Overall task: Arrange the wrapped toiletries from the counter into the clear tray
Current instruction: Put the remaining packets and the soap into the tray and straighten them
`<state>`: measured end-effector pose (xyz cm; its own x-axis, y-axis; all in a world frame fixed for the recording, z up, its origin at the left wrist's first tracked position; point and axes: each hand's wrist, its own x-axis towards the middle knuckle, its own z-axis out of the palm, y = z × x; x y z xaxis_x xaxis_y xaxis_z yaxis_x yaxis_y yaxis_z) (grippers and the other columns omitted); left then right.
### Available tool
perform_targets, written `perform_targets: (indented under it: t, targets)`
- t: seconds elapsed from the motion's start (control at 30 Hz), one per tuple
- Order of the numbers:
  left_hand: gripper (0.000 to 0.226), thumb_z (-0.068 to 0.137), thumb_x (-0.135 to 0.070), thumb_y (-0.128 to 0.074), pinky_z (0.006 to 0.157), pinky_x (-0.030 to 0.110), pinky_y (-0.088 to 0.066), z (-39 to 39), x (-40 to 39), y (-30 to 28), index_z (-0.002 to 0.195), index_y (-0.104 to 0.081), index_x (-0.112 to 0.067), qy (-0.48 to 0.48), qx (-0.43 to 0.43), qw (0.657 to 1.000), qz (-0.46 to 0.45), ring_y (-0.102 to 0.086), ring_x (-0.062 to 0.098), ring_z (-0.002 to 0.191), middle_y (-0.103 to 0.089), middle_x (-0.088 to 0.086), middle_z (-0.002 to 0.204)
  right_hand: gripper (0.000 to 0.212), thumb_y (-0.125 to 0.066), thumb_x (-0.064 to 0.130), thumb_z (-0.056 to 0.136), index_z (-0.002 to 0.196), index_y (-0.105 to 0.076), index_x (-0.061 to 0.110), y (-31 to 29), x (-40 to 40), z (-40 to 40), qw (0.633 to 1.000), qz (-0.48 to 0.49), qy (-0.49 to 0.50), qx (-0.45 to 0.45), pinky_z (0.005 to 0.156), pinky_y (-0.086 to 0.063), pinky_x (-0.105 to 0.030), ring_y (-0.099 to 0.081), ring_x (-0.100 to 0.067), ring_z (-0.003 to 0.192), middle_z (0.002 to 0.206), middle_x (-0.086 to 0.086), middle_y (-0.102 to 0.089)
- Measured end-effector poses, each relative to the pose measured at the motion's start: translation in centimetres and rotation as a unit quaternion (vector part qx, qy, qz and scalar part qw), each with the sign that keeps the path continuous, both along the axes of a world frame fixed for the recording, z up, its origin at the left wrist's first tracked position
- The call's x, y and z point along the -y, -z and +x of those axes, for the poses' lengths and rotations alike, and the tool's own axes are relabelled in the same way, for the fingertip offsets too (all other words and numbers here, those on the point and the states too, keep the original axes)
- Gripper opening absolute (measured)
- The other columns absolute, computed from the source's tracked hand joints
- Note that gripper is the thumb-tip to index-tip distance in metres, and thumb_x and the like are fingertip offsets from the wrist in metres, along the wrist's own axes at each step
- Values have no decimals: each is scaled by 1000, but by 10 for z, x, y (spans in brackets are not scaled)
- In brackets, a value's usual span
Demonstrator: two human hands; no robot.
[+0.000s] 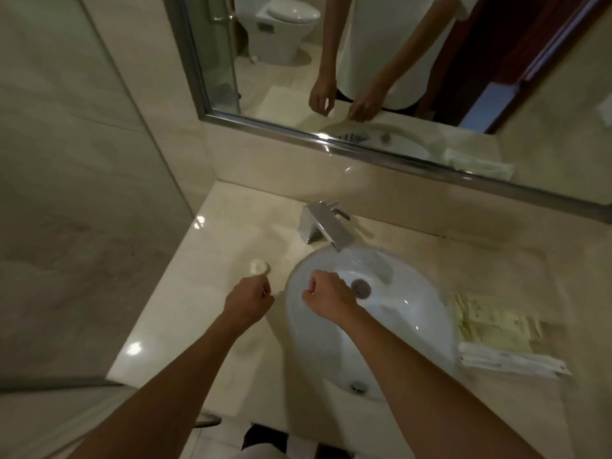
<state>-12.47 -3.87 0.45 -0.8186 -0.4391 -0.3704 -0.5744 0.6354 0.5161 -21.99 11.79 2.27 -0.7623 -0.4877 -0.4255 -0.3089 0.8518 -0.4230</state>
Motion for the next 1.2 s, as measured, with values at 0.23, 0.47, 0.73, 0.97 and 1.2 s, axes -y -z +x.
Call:
perform_targets:
  t: [0.23,0.47,0.73,0.97,1.2]
  targets:
    - [8,81,-18,-54,70,35,-53,19,59,19,86,-61,-16,-35,41,999,-4,-63,25,82,-66,5,91,32,-65,31,88,115,-53,18,30,81,16,999,-30,-37,-2,80,-49,-36,-59,-27,106,117,-7,-56]
    - [9,81,-16,-52,67,33,-50,17,87,33,86,-59,-16,-26,49,998,-19,-61,26,81,-66,5,91,51,-70,25,86,131,-48,20,57,122,10,999,-22,1,-34,91,-46,-39,-42,-25,124,132,-4,-45]
    - [14,82,-16,-51,71,38,-54,7,94,38,91,-61,-14,-14,51,998,-25,-62,27,82,-66,6,93,47,-71,32,85,127,-52,21,77,128,6,999,-18,0,-48,82,-46,-34,-45,-23,120,125,-2,-52]
    - [10,85,-17,-51,65,35,-51,1,87,32,89,-60,-15,-10,46,998,-49,-61,24,77,-66,4,88,40,-74,33,77,111,-57,19,83,127,7,996,-30,-30,-78,68,-35,-27,-53,-23,105,110,-3,-56]
    - [12,84,-17,-49,64,32,-48,-20,44,27,90,-59,-15,33,40,997,-59,-61,26,79,-66,5,90,41,-69,43,80,111,-58,18,62,67,2,990,-92,20,-101,74,-43,-30,-52,-20,105,110,-1,-58]
